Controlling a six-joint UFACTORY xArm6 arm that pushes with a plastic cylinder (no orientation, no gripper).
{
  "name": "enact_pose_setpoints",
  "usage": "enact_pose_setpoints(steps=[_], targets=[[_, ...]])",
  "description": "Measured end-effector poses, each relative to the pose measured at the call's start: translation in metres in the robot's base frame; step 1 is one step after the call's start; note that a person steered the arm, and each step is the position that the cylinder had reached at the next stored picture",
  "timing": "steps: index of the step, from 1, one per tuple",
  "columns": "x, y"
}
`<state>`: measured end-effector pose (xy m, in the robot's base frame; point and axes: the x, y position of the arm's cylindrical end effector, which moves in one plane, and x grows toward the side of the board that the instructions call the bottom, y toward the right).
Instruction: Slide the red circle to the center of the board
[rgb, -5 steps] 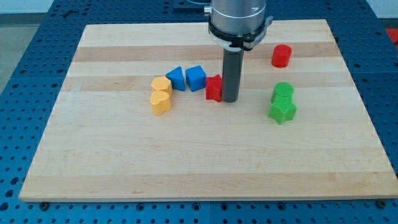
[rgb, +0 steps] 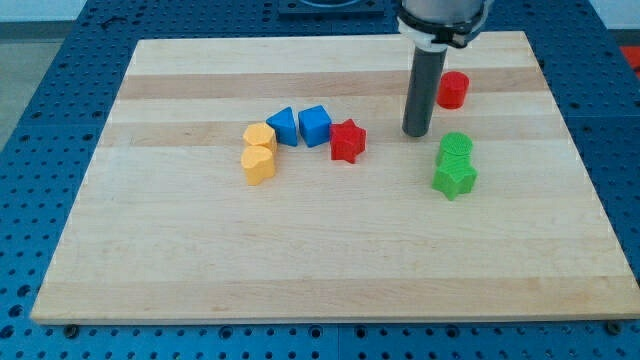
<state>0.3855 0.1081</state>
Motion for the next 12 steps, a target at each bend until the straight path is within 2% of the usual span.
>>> enact_pose_setpoints(steps=[2,3,5,6,7,9,10,11,12], targets=[[-0.007,0.058],[-0.023,0.099],[-0.112,0.107],[-0.132,0.085],[-0.104,0.076],[-0.007,0.057],[0.018,0.035],[0.024,0.040],[0.011,0.091]])
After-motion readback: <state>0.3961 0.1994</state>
